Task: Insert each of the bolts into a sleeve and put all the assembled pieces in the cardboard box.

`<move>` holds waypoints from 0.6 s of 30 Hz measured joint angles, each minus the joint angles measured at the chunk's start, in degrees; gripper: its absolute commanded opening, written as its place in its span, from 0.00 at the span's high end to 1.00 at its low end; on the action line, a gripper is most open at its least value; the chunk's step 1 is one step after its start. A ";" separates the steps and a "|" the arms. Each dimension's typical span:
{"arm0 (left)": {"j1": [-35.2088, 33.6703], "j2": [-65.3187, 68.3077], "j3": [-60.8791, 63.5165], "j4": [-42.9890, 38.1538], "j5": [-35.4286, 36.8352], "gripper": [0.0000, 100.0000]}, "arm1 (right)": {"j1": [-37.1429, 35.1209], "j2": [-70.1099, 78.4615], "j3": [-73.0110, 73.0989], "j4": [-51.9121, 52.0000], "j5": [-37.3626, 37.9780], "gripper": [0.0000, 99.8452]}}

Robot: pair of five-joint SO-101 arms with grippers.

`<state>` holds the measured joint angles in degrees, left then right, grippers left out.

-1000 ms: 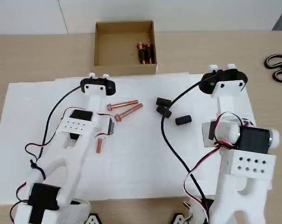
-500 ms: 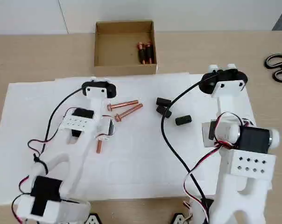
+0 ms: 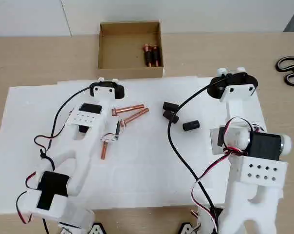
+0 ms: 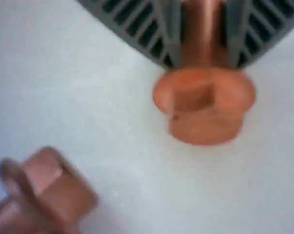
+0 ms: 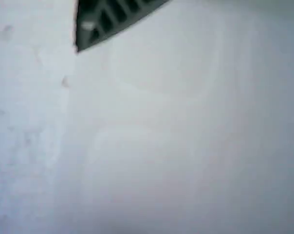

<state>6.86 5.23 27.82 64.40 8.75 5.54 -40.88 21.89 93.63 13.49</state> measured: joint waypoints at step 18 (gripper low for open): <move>-4.22 -19.87 -3.60 13.27 -1.23 0.99 | -3.52 19.96 -10.20 1.41 5.19 0.81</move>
<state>2.64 -14.64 24.22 77.67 7.52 2.02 -20.92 11.69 95.03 18.68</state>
